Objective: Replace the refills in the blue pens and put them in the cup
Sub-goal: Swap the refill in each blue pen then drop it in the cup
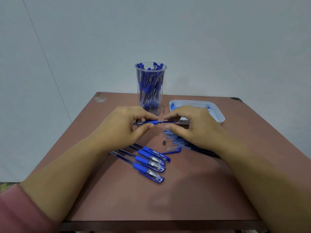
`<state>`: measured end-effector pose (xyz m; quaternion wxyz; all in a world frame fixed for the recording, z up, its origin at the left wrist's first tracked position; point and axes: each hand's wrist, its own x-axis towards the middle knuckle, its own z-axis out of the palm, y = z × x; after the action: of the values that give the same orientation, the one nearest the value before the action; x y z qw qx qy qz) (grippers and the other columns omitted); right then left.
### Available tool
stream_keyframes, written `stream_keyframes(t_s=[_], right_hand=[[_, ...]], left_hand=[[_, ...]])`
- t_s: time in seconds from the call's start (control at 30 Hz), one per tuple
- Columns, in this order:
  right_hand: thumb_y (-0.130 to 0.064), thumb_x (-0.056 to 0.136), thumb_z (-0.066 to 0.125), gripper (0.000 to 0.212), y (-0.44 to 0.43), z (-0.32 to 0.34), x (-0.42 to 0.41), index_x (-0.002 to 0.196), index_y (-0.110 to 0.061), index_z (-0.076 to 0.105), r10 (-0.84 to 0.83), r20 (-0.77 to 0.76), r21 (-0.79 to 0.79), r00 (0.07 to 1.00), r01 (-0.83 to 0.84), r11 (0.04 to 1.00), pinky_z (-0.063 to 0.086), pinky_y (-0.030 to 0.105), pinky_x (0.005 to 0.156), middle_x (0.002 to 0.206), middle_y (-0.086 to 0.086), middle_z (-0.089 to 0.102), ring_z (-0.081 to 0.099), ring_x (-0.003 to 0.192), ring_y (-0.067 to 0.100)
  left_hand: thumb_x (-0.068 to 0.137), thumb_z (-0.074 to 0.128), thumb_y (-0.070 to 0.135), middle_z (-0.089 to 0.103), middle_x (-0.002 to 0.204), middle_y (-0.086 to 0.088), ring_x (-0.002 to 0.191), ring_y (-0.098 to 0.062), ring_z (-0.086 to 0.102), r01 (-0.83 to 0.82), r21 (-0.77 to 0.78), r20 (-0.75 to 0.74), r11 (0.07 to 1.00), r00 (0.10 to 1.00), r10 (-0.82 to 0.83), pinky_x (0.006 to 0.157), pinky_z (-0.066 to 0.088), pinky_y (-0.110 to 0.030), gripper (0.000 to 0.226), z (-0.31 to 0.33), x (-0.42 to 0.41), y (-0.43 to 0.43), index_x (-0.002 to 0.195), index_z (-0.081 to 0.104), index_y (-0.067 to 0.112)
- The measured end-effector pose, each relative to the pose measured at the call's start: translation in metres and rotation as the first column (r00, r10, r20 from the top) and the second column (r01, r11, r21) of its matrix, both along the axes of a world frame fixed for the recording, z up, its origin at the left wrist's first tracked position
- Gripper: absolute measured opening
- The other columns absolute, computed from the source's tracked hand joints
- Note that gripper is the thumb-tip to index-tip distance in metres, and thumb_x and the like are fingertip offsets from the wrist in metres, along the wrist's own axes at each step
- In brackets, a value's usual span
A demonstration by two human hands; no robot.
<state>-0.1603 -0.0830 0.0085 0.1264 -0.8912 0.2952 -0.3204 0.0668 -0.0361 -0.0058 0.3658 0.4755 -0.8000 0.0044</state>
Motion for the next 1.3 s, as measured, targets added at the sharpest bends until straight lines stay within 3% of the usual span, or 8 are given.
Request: stream_keyframes(t_s=[0.2, 0.43, 0.57, 0.77, 0.87, 1.0, 1.17, 1.3], right_hand=[[-0.013, 0.084, 0.071, 0.017, -0.007, 0.001, -0.012, 0.090, -0.029, 0.069, -0.047, 0.007, 0.011, 0.999, 0.046, 0.999, 0.045, 0.010, 0.078, 0.085, -0.023, 0.064, 0.060, 0.087, -0.001], [-0.023, 0.083, 0.075, 0.022, -0.001, 0.000, 0.000, 0.104, -0.024, 0.073, 0.019, -0.002, -0.085, 1.000, -0.019, 0.996, 0.045, 0.014, 0.079, 0.091, -0.019, 0.067, 0.059, 0.089, 0.002], [-0.015, 0.084, 0.072, 0.017, -0.004, -0.001, -0.005, 0.099, -0.025, 0.074, -0.004, -0.001, -0.065, 1.000, 0.004, 0.998, 0.045, 0.011, 0.077, 0.086, -0.027, 0.062, 0.059, 0.089, 0.001], [-0.030, 0.081, 0.076, 0.024, -0.002, -0.001, -0.003, 0.105, -0.026, 0.073, -0.023, 0.006, -0.094, 1.000, 0.023, 0.995, 0.049, 0.026, 0.078, 0.092, -0.011, 0.070, 0.060, 0.087, 0.006], [-0.025, 0.082, 0.074, 0.017, -0.001, -0.001, 0.001, 0.099, -0.024, 0.075, 0.002, 0.000, -0.140, 1.000, -0.002, 0.990, 0.047, 0.022, 0.074, 0.086, -0.016, 0.068, 0.057, 0.082, 0.006], [-0.019, 0.082, 0.073, 0.010, -0.001, 0.001, -0.008, 0.091, -0.025, 0.073, -0.062, -0.034, -0.100, 0.997, 0.059, 0.993, 0.051, 0.032, 0.075, 0.084, -0.013, 0.068, 0.058, 0.082, 0.008], [-0.019, 0.084, 0.072, 0.011, -0.003, 0.002, -0.009, 0.092, -0.027, 0.074, -0.052, -0.060, -0.050, 0.997, 0.049, 0.998, 0.044, 0.011, 0.073, 0.077, -0.027, 0.058, 0.057, 0.085, 0.001], [-0.019, 0.086, 0.069, 0.017, -0.011, 0.003, -0.024, 0.082, -0.035, 0.065, -0.126, -0.120, 0.087, 0.985, 0.137, 0.987, 0.038, 0.002, 0.071, 0.077, -0.026, 0.060, 0.056, 0.081, -0.013]], left_hand=[[0.086, 0.073, 0.025, 0.063, 0.085, 0.025, 0.079, 0.007, 0.059, -0.015, -0.004, 0.003, 1.000, 1.000, 0.015, 0.071, 0.042, -0.007, 0.023, 0.000, 0.001, 0.000, 0.108, 0.073, 0.027], [0.086, 0.073, 0.025, 0.067, 0.088, 0.018, 0.079, 0.001, 0.061, -0.004, 0.004, 0.022, 1.000, 1.000, 0.004, 0.070, 0.044, -0.012, 0.022, 0.000, -0.001, 0.000, 0.108, 0.073, 0.027], [0.086, 0.073, 0.025, 0.065, 0.085, 0.022, 0.077, 0.005, 0.059, -0.011, 0.003, 0.015, 1.000, 1.000, 0.011, 0.071, 0.042, -0.009, 0.022, -0.001, 0.000, 0.000, 0.108, 0.074, 0.027], [0.086, 0.072, 0.025, 0.066, 0.086, 0.021, 0.077, 0.001, 0.060, -0.001, 0.019, 0.016, 1.000, 1.000, 0.000, 0.068, 0.041, -0.008, 0.022, -0.001, -0.003, 0.001, 0.108, 0.073, 0.028], [0.086, 0.072, 0.025, 0.066, 0.086, 0.021, 0.078, 0.001, 0.060, -0.003, 0.026, 0.010, 1.000, 1.000, 0.003, 0.070, 0.042, -0.009, 0.023, -0.001, -0.004, 0.001, 0.109, 0.073, 0.029], [0.086, 0.073, 0.023, 0.063, 0.084, 0.026, 0.077, 0.003, 0.059, -0.009, 0.024, 0.007, 1.000, 1.000, 0.009, 0.068, 0.040, -0.006, 0.022, -0.001, -0.003, 0.000, 0.107, 0.074, 0.028], [0.086, 0.073, 0.025, 0.062, 0.085, 0.028, 0.077, 0.004, 0.059, -0.015, 0.033, 0.018, 0.999, 1.000, 0.015, 0.066, 0.038, -0.004, 0.022, -0.002, -0.003, -0.001, 0.107, 0.073, 0.028], [0.086, 0.073, 0.026, 0.063, 0.086, 0.026, 0.077, 0.008, 0.057, -0.037, 0.026, -0.005, 0.999, 0.999, 0.038, 0.068, 0.039, -0.004, 0.022, -0.001, 0.004, -0.003, 0.108, 0.074, 0.029]])
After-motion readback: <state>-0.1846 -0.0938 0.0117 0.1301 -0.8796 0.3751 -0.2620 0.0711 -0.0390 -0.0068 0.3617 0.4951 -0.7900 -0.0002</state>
